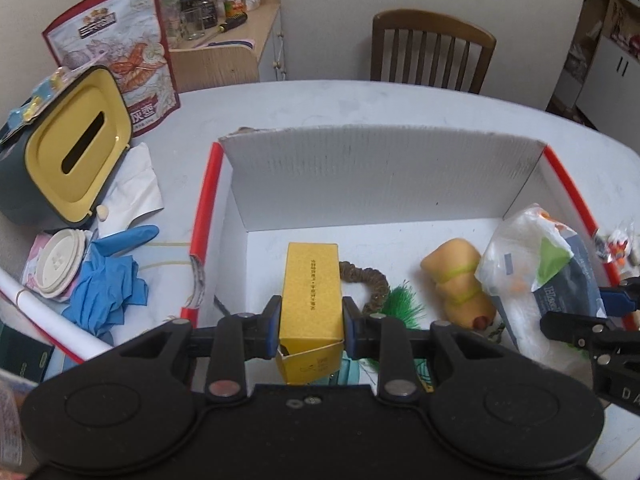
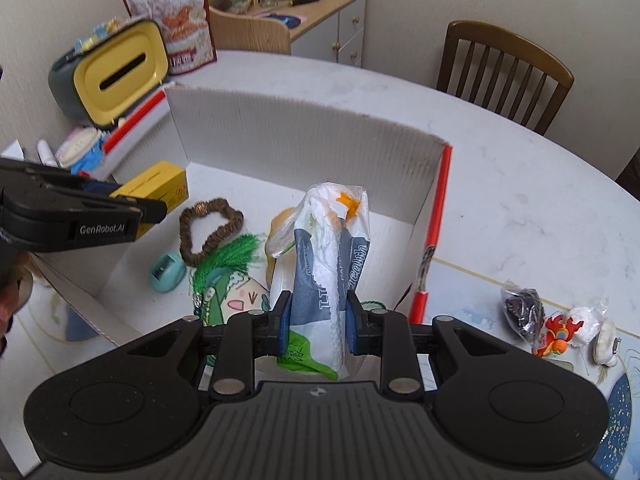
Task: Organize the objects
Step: 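Carry the white bag and yellow box over the red-and-white box with both tools, then open both tools to drop the bag and yellow box into the box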
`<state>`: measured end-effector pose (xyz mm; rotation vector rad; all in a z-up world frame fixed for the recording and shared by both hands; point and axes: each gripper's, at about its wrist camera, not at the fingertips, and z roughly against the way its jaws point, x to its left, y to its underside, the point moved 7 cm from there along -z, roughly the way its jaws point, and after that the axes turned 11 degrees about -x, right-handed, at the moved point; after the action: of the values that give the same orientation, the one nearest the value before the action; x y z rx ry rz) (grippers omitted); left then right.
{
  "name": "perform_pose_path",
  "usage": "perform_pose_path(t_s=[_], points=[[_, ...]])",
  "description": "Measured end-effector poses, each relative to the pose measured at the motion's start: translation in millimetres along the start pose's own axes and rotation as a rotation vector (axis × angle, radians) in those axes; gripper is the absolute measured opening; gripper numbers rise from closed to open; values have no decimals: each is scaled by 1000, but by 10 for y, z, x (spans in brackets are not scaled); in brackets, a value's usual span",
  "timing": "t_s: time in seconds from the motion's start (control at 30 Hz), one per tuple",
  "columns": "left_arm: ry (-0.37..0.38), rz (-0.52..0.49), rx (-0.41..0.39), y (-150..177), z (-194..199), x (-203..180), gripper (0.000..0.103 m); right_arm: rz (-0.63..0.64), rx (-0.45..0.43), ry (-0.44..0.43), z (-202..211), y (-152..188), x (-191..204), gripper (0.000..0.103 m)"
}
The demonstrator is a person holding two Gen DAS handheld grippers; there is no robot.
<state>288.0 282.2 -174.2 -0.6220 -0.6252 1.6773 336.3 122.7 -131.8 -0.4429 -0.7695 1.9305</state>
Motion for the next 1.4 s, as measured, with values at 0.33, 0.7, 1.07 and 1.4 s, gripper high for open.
perform_pose_path(t_s=[0.33,0.7,1.07,1.4], points=[[13,-50,72,71,-240,-46,28,57,17,20,-113,71,72,25],[23,-67,166,108,-378,-50,29,51,26,-3,-97,59,57,26],[30,-53,163,103,-312,-47,33,44,9,-42,4,55,76,31],[34,-39,127,120,-114,-101,42,8,-33,-64,198,35,36,32]])
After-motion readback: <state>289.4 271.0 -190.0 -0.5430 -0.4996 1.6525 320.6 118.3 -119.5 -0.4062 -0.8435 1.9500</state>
